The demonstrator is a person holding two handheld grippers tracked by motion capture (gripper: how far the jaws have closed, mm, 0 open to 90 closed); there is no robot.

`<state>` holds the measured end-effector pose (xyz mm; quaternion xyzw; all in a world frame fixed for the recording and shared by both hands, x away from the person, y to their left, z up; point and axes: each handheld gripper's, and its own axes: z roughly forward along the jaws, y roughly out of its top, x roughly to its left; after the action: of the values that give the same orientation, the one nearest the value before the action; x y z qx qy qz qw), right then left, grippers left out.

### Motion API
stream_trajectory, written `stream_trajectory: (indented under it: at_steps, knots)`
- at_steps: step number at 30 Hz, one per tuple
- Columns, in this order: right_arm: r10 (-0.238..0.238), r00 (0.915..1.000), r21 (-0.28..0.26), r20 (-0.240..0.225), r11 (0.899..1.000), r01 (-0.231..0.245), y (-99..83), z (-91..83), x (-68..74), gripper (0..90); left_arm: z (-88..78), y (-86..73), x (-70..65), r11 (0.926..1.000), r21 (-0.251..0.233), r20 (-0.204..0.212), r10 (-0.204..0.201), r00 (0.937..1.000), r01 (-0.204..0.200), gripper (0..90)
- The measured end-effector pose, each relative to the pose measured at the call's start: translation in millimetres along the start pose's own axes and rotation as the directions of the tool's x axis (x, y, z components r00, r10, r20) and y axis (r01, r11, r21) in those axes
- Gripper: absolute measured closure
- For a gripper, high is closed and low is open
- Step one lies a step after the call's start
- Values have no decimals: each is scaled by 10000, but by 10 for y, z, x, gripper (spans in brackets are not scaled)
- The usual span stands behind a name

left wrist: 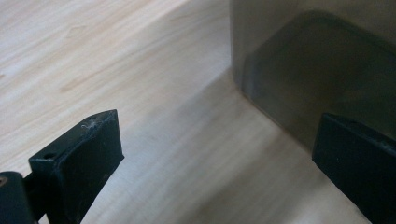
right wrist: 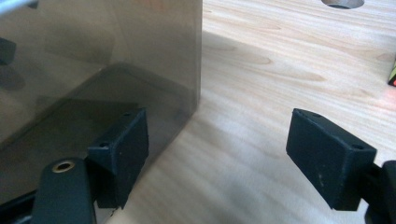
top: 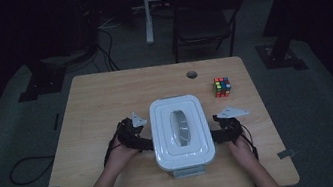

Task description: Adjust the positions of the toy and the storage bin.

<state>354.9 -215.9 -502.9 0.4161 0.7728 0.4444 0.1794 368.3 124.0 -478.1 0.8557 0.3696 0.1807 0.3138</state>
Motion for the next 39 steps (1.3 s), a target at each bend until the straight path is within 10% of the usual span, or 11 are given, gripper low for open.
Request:
stream_trajectory:
  at_steps: [9, 14, 20, 39]
  knots:
    - [-220, 9992, -104, 324, 9997, 223, -140, -164, 134, 199, -43, -41, -78, 9985, -315, -164, 449, 9989, -454, 22]
    - [251, 9995, -1001, 216, 9947, -228, -213, -258, 107, 125, -13, -193, 34, 9966, -773, 195, -269, 9994, 284, 22]
    - [815, 9814, -1432, 1738, 9881, -567, -228, -325, -93, 118, -39, -403, 216, 9923, -648, 488, -1022, 9936, 1053, 22]
    - [2123, 9295, -1390, 3015, 9743, -1775, 167, -124, -996, 115, -545, -1085, 608, 9729, -73, -440, -2314, 9719, 2313, 22]
